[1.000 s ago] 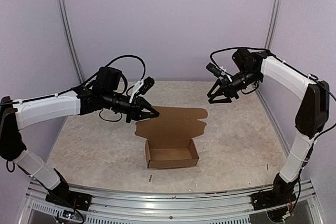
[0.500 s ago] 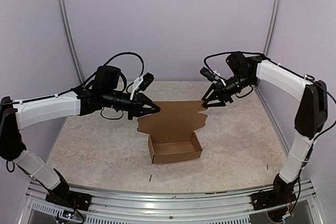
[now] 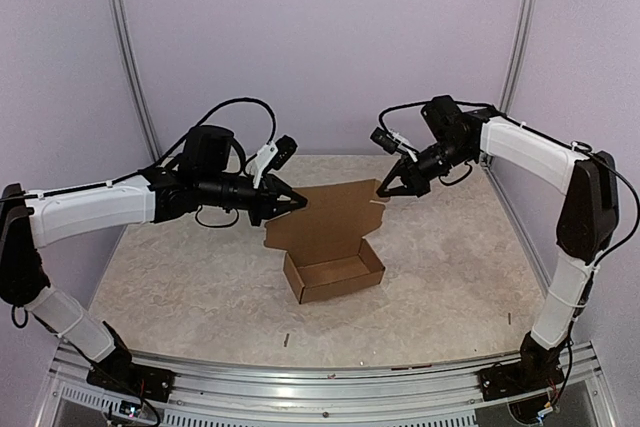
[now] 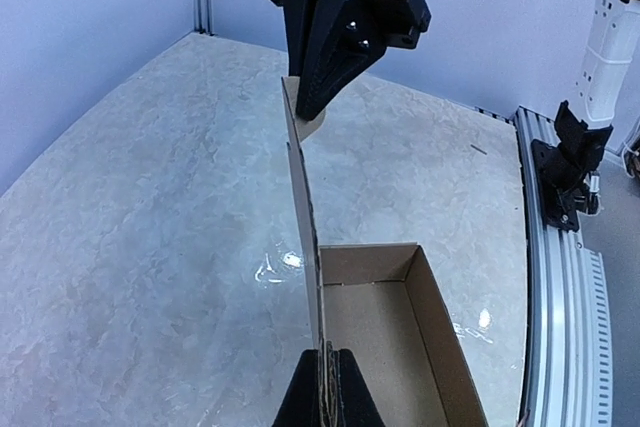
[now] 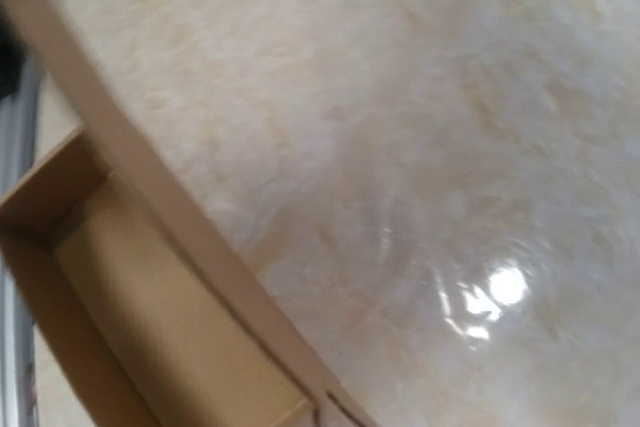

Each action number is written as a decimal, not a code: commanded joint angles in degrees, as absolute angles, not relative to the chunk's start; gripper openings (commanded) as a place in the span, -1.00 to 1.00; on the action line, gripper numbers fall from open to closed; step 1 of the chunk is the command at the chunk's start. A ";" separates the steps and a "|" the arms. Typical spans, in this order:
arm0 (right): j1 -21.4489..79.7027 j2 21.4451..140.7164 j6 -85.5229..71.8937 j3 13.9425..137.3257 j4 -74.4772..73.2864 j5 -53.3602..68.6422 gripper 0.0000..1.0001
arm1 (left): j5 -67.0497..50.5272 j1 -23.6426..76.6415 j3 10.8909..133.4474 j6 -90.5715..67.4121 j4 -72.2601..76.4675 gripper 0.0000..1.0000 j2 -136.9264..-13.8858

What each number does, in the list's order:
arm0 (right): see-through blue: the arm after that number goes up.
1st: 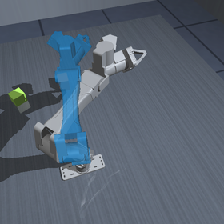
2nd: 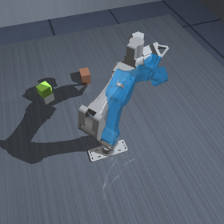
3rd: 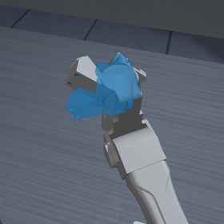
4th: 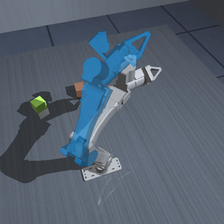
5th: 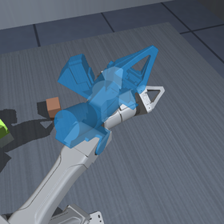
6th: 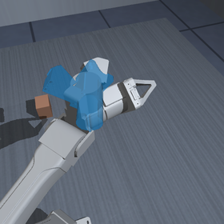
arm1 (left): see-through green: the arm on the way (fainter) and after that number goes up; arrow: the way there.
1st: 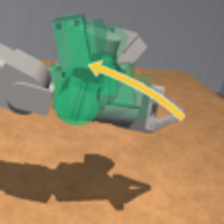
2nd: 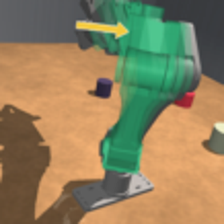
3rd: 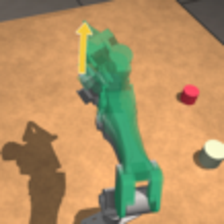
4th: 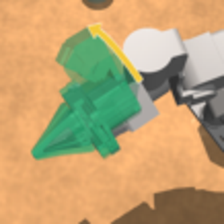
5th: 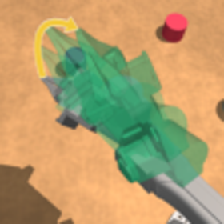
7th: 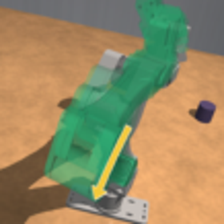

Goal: Fold the paper box

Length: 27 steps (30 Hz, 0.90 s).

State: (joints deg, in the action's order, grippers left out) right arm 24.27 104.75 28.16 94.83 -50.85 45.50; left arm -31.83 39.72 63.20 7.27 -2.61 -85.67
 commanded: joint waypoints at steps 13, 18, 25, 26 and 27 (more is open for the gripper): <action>24.65 107.73 3.96 97.73 -39.55 38.60 -0.90 | -3.64 48.86 71.56 1.85 1.36 -1.00 -93.73; 21.69 105.56 7.71 97.49 -42.47 41.16 -0.56 | -6.06 46.99 70.16 3.15 -2.22 -1.00 -91.44; 11.91 103.93 28.89 102.38 -56.60 49.01 -0.19 | -29.07 40.26 65.32 10.13 -9.34 -1.00 -83.62; 11.54 103.25 32.51 101.15 -56.80 47.97 -0.18 | -30.94 39.95 65.24 11.15 -10.80 -1.00 -83.13; 11.48 102.03 33.91 98.11 -53.91 44.80 -0.18 | -32.27 39.72 65.18 12.07 -11.91 -1.00 -82.43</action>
